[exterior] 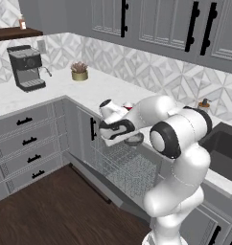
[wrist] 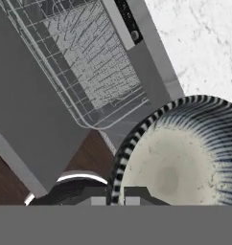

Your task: Pick up the cup and bowl from the counter, place them in the dishwasher, and close the dishwasher door.

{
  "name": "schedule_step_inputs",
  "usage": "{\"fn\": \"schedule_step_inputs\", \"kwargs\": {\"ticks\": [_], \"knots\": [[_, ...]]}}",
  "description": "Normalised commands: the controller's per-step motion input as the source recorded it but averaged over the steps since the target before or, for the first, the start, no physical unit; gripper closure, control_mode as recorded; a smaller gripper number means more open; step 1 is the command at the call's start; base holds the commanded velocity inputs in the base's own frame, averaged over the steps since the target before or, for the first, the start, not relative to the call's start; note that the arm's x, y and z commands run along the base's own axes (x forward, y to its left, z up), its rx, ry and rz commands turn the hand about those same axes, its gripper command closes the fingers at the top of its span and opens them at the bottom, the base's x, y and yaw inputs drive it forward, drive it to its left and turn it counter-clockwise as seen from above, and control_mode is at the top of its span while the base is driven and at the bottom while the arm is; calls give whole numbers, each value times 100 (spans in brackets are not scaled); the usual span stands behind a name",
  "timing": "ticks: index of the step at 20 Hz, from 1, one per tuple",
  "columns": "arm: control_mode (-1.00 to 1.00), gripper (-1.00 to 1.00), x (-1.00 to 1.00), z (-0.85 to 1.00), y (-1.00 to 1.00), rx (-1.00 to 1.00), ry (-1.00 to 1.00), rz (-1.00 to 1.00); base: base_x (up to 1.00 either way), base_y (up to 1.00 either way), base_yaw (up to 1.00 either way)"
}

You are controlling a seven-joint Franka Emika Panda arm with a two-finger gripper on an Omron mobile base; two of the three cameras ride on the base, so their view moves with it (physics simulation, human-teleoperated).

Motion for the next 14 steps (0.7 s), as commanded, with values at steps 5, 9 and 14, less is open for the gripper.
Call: {"fn": "schedule_step_inputs", "kwargs": {"ticks": [5,9,14], "knots": [[-100,100,0,-1,2,0,-4,-19,0,0,0],[-100,100,0,-4,0,0,-2,-21,0,0,0],[-100,100,0,0,6,0,0,-16,0,0,0]]}}
